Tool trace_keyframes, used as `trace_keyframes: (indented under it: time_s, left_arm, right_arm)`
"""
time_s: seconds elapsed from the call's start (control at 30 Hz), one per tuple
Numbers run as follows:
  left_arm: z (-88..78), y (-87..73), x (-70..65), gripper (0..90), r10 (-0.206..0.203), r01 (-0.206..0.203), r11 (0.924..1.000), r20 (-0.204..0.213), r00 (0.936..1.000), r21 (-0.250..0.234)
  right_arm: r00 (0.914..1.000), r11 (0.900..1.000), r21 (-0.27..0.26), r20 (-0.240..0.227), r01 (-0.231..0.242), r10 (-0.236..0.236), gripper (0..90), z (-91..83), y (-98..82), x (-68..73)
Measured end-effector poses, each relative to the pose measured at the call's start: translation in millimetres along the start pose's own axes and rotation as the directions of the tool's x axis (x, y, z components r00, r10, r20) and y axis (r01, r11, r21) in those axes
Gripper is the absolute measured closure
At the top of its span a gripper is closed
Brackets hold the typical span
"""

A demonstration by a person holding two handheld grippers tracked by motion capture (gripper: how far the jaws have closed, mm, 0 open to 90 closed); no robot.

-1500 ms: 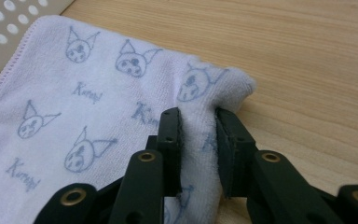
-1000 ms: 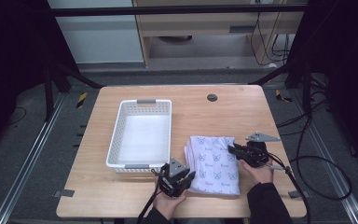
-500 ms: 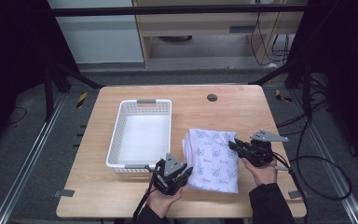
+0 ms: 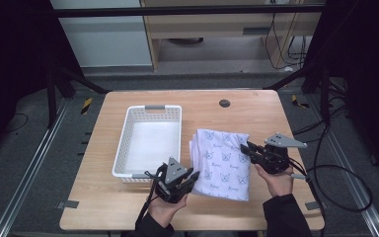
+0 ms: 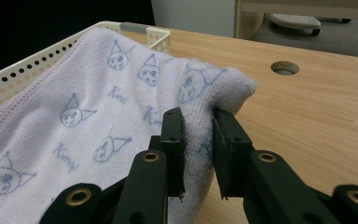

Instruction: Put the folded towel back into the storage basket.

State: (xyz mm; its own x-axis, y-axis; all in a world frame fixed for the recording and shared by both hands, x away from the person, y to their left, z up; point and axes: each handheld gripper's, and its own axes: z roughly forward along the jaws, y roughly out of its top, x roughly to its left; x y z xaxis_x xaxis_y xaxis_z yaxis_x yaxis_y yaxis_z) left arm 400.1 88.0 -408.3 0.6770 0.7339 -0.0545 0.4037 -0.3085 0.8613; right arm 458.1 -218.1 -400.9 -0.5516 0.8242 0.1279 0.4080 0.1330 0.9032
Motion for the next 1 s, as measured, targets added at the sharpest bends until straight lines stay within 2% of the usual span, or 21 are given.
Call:
trace_keyframes:
  time_s: [0.37, 0.53, 0.8, 1.0]
  left_arm:
    - [-22.7, 14.1, 12.9, 75.7, 0.009, -0.010, 0.9992, -0.025, 0.9996, -0.039]
    - [-35.5, 21.3, 22.7, 75.7, -0.002, -0.001, 0.9977, -0.033, 0.9995, -0.067]
    - [-47.5, 24.1, 33.4, 75.7, -0.015, 0.011, 0.9956, -0.043, 0.9990, -0.093]
    - [-58.0, 24.6, 44.4, 75.8, -0.027, 0.021, 0.9941, -0.059, 0.9979, -0.107]
  right_arm:
    - [0.9993, 0.998, -0.044, 0.003, 0.037, -0.037, 75.5, 1.9, 25.5, 17.3]
    - [0.9982, 0.996, -0.063, 0.000, 0.059, -0.059, 75.5, 5.8, 41.1, 28.0]
    - [0.9974, 0.994, -0.080, -0.013, 0.070, -0.071, 75.4, 10.3, 57.0, 37.9]
    - [0.9961, 0.993, -0.088, -0.027, 0.081, -0.084, 75.3, 20.4, 67.7, 47.5]
